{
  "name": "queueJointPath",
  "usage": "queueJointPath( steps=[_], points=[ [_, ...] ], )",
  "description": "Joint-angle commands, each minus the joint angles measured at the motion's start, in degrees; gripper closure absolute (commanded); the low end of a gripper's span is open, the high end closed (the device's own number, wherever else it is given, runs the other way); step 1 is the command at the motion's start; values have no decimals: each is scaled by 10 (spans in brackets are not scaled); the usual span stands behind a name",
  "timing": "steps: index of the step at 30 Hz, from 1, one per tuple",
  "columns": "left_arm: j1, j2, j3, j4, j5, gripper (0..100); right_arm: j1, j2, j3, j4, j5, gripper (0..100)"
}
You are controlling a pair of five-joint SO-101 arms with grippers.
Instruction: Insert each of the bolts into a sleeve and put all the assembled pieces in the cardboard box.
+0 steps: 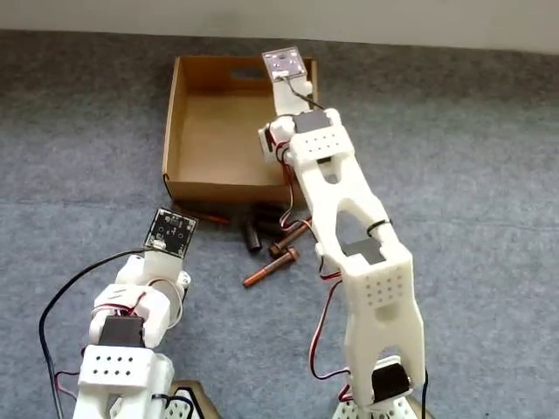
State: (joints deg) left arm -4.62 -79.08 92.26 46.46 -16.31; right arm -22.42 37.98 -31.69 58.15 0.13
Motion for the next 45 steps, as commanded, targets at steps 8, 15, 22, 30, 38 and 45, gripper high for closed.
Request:
queueJointPath(
  steps=[8,15,22,30,38,45],
  points=[
    [6,-6,-1,-11,-4,986,6,15,-39,-4,-78,934],
    [6,-6,-1,-11,-4,986,3,69,-41,-4,-78,934],
    [6,-6,-1,-11,-4,986,3,71,-42,-3,-78,930],
    [6,-6,-1,-11,-4,986,3,69,-41,0,-77,800],
    [6,-11,5,-11,-4,986,6,68,-166,66,-77,877],
    [6,-11,6,-11,-4,986,6,72,-333,190,-77,991]
  ],
)
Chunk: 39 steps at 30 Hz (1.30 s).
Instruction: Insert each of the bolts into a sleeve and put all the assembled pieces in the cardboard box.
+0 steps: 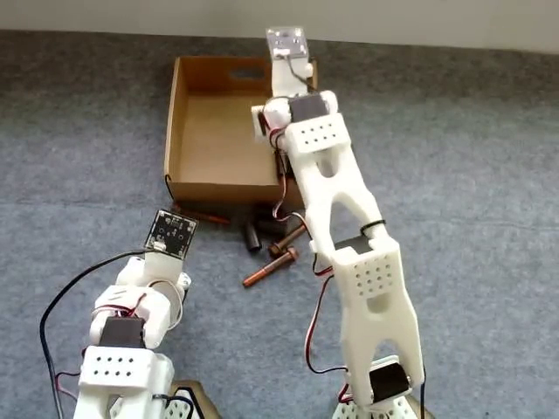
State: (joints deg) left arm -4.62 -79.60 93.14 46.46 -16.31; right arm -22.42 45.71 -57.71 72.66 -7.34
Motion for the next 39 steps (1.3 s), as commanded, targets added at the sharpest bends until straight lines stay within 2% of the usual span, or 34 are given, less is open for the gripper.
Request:
queueJointPath(
  steps=[1,12,16,22,31,34,39],
  points=[
    [6,-6,-3,-11,-4,986,6,-7,-94,68,-3,992],
    [7,-6,-3,-11,-4,986,2,-1,-334,282,-6,992],
    [7,-6,-3,-11,-4,986,8,22,-391,286,-4,992],
    [7,-6,-3,-11,-4,986,-7,70,-400,286,-6,992],
    [7,-6,-3,-11,-4,986,-29,-1,-375,287,-7,993],
    [7,-6,-2,-11,-4,986,-29,-51,-307,287,-33,993],
    [7,-6,-2,-11,-4,986,-33,-185,-101,285,-58,993]
  ],
)
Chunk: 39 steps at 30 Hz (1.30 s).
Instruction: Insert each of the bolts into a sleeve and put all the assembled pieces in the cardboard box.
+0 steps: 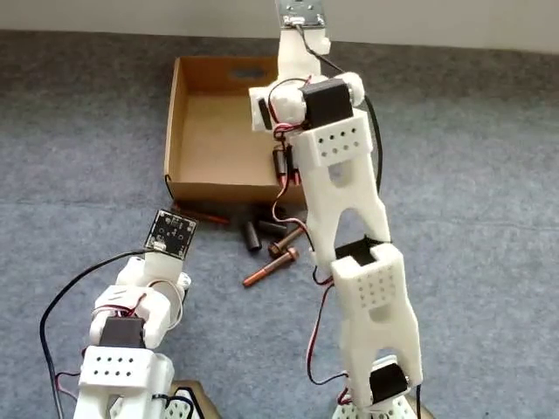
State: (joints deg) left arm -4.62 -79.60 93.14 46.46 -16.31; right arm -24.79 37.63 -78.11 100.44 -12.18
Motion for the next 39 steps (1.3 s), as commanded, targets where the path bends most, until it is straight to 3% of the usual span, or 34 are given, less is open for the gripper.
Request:
queueJointPath(
  steps=[1,10,17,23,29,39],
  points=[
    [7,-6,-2,-11,-4,986,-12,-135,146,7,-7,993],
    [7,-6,-2,-11,-4,986,-15,-316,480,-73,18,993],
    [7,-6,-2,-11,-4,986,-17,-505,837,-262,41,993],
    [7,-6,-2,-11,-4,986,-79,-580,1076,-387,90,987],
    [7,-6,-2,-11,-4,986,-122,-545,1116,-433,98,843],
    [6,-6,-2,-11,-4,986,-147,-378,1009,-479,93,843]
  ],
)
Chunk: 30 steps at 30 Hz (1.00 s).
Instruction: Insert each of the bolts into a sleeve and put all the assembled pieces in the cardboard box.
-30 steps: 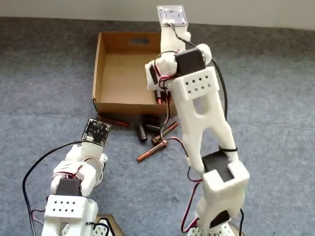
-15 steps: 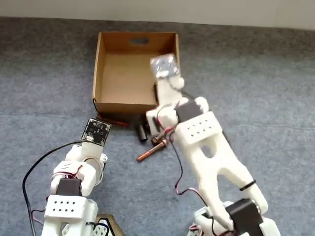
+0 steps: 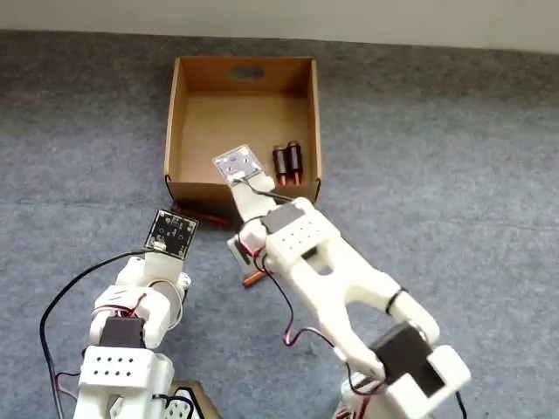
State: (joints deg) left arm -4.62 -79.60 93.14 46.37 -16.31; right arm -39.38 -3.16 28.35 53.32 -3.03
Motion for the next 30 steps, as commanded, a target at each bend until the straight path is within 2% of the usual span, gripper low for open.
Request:
queueJointPath(
  steps=[1,13,15,18,19,23,30],
  points=[
    [6,-6,-2,-10,-4,986,0,47,-69,-7,2,843],
    [6,-6,-2,-10,-4,986,11,182,-162,-7,4,844],
    [6,-6,-2,-10,-4,986,11,202,-167,-7,4,875],
    [6,-6,-1,-10,-4,986,12,213,-167,-6,4,998],
    [6,-6,-1,-10,-4,986,13,212,-166,-4,4,986],
    [6,-6,-1,-10,-4,986,22,161,-162,0,3,992],
    [6,-6,-1,-10,-4,986,65,-63,-98,113,3,992]
  ],
)
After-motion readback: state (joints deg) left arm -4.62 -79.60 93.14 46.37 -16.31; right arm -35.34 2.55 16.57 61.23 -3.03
